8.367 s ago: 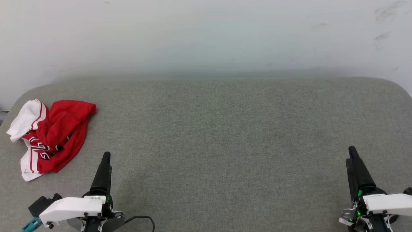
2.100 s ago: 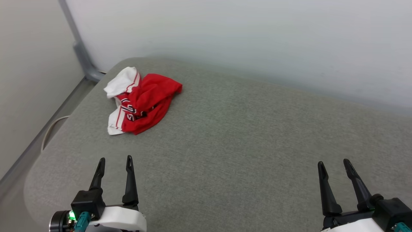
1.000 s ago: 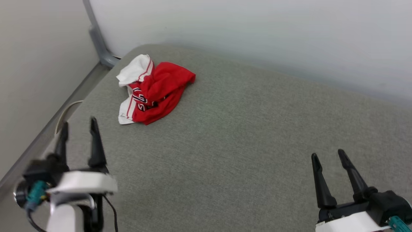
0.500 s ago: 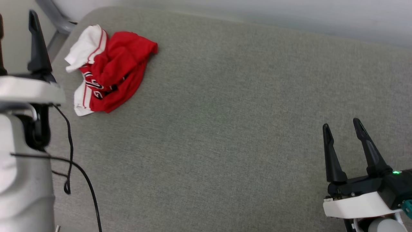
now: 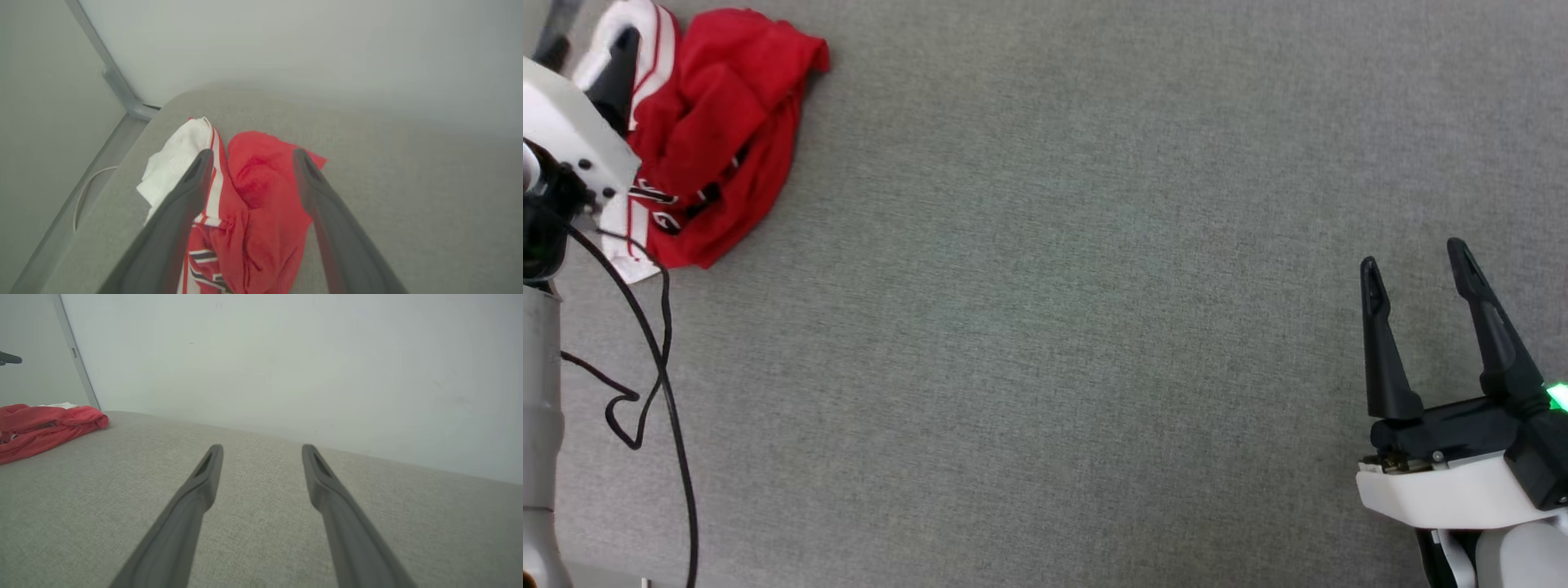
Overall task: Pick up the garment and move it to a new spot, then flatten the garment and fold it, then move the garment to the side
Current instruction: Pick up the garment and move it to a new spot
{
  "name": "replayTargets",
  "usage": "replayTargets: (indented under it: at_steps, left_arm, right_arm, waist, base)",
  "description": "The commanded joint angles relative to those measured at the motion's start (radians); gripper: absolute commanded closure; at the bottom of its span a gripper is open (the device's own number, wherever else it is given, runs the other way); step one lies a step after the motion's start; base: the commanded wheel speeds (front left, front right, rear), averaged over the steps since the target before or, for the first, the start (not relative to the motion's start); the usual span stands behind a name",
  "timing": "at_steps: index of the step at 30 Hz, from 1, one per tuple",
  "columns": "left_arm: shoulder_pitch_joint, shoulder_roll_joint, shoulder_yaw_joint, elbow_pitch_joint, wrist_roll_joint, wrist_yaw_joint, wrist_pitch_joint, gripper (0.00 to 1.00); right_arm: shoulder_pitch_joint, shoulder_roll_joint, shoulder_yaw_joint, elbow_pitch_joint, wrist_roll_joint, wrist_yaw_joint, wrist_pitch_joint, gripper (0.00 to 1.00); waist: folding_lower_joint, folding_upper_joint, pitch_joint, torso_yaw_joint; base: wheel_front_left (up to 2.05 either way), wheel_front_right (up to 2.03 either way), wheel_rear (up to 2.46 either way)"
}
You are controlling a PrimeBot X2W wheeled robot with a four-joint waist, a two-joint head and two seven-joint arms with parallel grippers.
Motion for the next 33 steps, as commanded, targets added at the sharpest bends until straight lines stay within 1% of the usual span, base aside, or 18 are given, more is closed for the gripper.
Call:
replayTargets:
  at_steps: [1, 4, 7, 11, 15, 18, 21, 22, 24, 27, 33]
  left_arm:
    - [-0.015, 0.011, -0.014, 0.02, -0.023, 0.0, 0.05, 0.0]
    - [-0.043, 0.044, -0.054, 0.06, -0.08, 0.0, 0.186, 0.0]
    - [-0.057, 0.063, -0.089, 0.094, -0.123, 0.0, 0.285, 0.0]
    - [-0.059, 0.101, -0.16, 0.133, -0.136, 0.0, 0.396, 0.0]
    - [-0.04, 0.102, -0.227, 0.173, -0.147, 0.0, 0.456, 0.0]
    - [-0.024, 0.083, -0.274, 0.203, -0.168, 0.0, 0.467, 0.0]
    - [-0.013, 0.078, -0.321, 0.222, -0.185, -0.001, 0.462, 0.0]
    - [-0.014, 0.077, -0.33, 0.225, -0.193, -0.001, 0.453, 1.0]
    - [-0.027, 0.087, -0.346, 0.223, -0.203, -0.001, 0.427, 1.0]
    - [-0.057, 0.124, -0.371, 0.204, -0.205, -0.001, 0.362, 1.0]
    - [-0.104, 0.19, -0.451, 0.118, -0.208, 0.0, 0.232, 1.0]
  right_arm:
    - [-0.019, -0.008, 0.002, -0.008, -0.001, -0.001, -0.003, 0.0]
    - [-0.029, -0.011, 0.002, -0.018, -0.004, -0.001, -0.003, 0.0]
    - [-0.04, -0.012, 0.002, -0.026, -0.007, -0.001, -0.003, 0.0]
    - [-0.046, -0.011, 0.002, -0.038, -0.007, -0.001, -0.003, 0.0]
    - [-0.058, -0.01, -0.001, -0.043, -0.005, -0.001, -0.003, 0.0]
    - [-0.062, -0.01, -0.004, -0.042, -0.004, -0.001, -0.003, 0.0]
    - [-0.06, -0.01, -0.005, -0.037, -0.003, -0.001, -0.003, 0.0]
    - [-0.06, -0.01, -0.006, -0.035, -0.003, -0.001, -0.003, 0.0]
    - [-0.056, -0.009, -0.006, -0.03, -0.002, -0.001, -0.003, 0.0]
    - [-0.047, -0.005, 0.0, -0.022, 0.002, -0.001, -0.003, 0.0]
    - [-0.022, 0.003, 0.008, 0.001, 0.014, -0.001, -0.003, 0.0]
  waist:
    - [-0.0002, 0.0, 0.024, -0.016]
    - [-0.0002, 0.0, 0.05, -0.03]
    - [-0.0002, 0.0, 0.076, -0.042]
    - [-0.0002, 0.0, 0.106, -0.056]
    - [-0.0002, 0.0, 0.127, -0.065]
    - [-0.0002, 0.0, 0.135, -0.066]
    - [-0.0002, 0.0, 0.134, -0.067]
    - [-0.0002, 0.0, 0.132, -0.066]
    - [-0.0002, 0.0, 0.122, -0.063]
    - [-0.0002, 0.0, 0.094, -0.057]
    - [-0.0002, 0.0, 0.003, -0.046]
  base:
    - [0.0, 0.0, 0.0]
    - [0.0, 0.0, 0.0]
    - [0.0, 0.0, 0.0]
    - [0.0, 0.0, 0.0]
    - [0.0, 0.0, 0.0]
    - [0.0, 0.0, 0.0]
    - [0.0, 0.0, 0.0]
    - [0.0, 0.0, 0.0]
    - [0.0, 0.0, 0.0]
    - [0.0, 0.0, 0.0]
    - [0.0, 0.0, 0.0]
